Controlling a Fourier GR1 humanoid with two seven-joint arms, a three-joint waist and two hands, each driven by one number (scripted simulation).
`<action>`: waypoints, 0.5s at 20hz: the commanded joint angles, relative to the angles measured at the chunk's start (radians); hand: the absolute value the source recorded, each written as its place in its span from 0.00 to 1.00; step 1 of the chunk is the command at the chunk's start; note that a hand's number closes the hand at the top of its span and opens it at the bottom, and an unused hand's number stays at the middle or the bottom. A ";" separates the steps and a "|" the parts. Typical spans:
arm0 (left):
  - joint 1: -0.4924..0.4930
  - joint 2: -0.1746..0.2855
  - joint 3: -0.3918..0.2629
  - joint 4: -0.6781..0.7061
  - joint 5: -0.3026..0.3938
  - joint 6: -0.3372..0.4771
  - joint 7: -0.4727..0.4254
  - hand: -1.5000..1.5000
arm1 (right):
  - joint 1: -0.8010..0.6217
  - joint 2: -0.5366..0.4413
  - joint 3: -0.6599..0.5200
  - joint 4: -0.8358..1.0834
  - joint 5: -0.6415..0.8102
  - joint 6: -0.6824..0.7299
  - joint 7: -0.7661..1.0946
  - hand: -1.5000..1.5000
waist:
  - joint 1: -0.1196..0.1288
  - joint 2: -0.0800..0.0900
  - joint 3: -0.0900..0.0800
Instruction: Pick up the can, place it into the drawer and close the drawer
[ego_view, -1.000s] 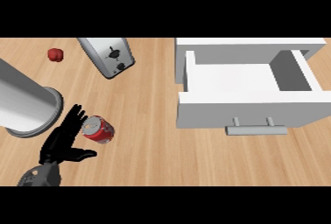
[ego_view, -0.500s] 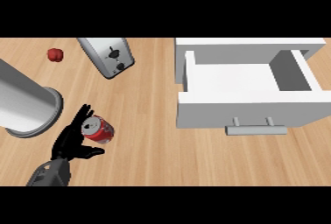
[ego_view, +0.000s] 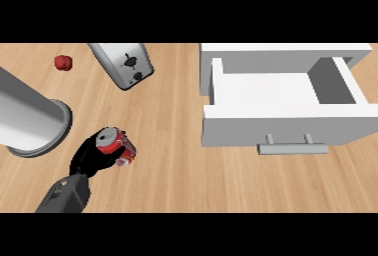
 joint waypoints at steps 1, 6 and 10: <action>-0.035 -0.021 -0.018 0.019 -0.003 -0.028 -0.024 1.00 | 0.018 0.012 0.015 0.026 -0.008 0.013 -0.007 0.00 | -0.002 0.000 0.000; -0.031 -0.055 -0.012 -0.068 0.037 -0.008 -0.009 1.00 | 0.045 0.013 0.004 0.101 0.039 0.052 -0.148 0.00 | 0.001 -0.001 0.001; -0.010 -0.115 0.035 -0.182 0.081 0.186 0.017 1.00 | -0.009 -0.002 0.015 0.012 0.020 -0.038 -0.014 0.00 | 0.014 -0.003 0.001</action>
